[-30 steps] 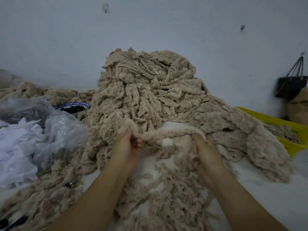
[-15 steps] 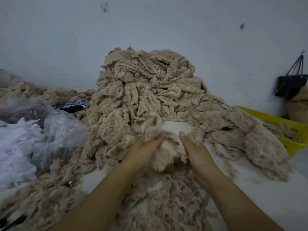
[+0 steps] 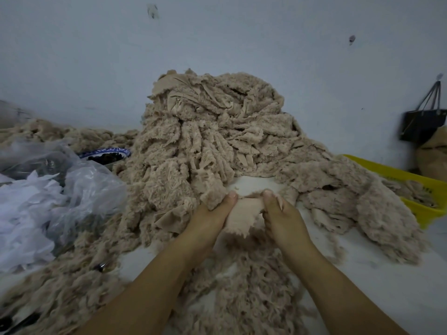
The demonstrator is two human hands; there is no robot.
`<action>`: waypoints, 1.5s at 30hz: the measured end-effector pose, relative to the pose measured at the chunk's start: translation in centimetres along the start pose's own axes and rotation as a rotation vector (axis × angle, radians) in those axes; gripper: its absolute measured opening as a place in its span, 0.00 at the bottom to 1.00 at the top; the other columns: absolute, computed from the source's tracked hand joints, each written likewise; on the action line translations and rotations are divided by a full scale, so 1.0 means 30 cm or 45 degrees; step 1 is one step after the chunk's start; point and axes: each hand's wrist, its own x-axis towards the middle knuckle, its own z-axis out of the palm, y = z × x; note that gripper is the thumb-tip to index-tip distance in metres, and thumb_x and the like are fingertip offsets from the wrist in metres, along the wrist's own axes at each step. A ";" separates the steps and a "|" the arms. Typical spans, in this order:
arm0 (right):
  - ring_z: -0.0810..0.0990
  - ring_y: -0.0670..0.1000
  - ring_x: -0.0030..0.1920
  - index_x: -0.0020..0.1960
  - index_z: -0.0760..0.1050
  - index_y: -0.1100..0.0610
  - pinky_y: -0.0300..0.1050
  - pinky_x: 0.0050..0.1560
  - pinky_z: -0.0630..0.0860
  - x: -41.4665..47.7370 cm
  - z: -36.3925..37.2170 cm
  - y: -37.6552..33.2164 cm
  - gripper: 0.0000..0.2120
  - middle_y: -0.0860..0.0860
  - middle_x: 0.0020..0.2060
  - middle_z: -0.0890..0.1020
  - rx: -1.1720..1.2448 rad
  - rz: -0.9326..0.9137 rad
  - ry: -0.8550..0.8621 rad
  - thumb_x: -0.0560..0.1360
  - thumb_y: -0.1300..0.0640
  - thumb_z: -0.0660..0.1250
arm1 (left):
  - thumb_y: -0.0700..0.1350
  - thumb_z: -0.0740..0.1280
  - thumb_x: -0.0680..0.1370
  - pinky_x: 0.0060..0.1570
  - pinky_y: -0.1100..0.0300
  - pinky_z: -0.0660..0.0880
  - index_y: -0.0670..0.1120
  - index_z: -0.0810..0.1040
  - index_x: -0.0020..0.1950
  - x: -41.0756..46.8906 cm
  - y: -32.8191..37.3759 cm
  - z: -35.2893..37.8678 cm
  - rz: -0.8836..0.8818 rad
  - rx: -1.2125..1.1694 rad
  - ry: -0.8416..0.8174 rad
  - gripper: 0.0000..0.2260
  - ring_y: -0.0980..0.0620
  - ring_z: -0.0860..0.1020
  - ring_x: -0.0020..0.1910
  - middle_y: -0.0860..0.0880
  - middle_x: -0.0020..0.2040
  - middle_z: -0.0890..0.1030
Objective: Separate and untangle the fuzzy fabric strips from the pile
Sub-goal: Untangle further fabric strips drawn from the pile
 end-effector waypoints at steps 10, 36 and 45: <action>0.58 0.46 0.18 0.28 0.71 0.56 0.39 0.22 0.56 -0.002 -0.006 -0.019 0.31 0.47 0.18 0.61 0.459 0.262 0.107 0.80 0.36 0.55 | 0.49 0.69 0.69 0.41 0.59 0.82 0.42 0.86 0.51 -0.008 0.026 -0.012 -0.115 -0.422 -0.043 0.15 0.51 0.85 0.45 0.44 0.50 0.86; 0.82 0.53 0.40 0.36 0.79 0.58 0.54 0.49 0.78 -0.010 0.003 -0.003 0.31 0.56 0.34 0.83 0.296 0.106 -0.029 0.67 0.28 0.63 | 0.34 0.64 0.79 0.47 0.59 0.80 0.46 0.81 0.57 -0.046 0.029 0.037 -0.066 0.237 -0.111 0.11 0.52 0.84 0.47 0.46 0.50 0.85; 0.68 0.43 0.21 0.32 0.71 0.54 0.34 0.23 0.65 -0.024 0.008 -0.036 0.24 0.46 0.21 0.71 0.358 0.052 -0.008 0.68 0.33 0.65 | 0.56 0.73 0.72 0.46 0.69 0.78 0.49 0.84 0.57 -0.045 0.036 0.060 -0.038 0.219 -0.152 0.17 0.59 0.83 0.52 0.55 0.52 0.86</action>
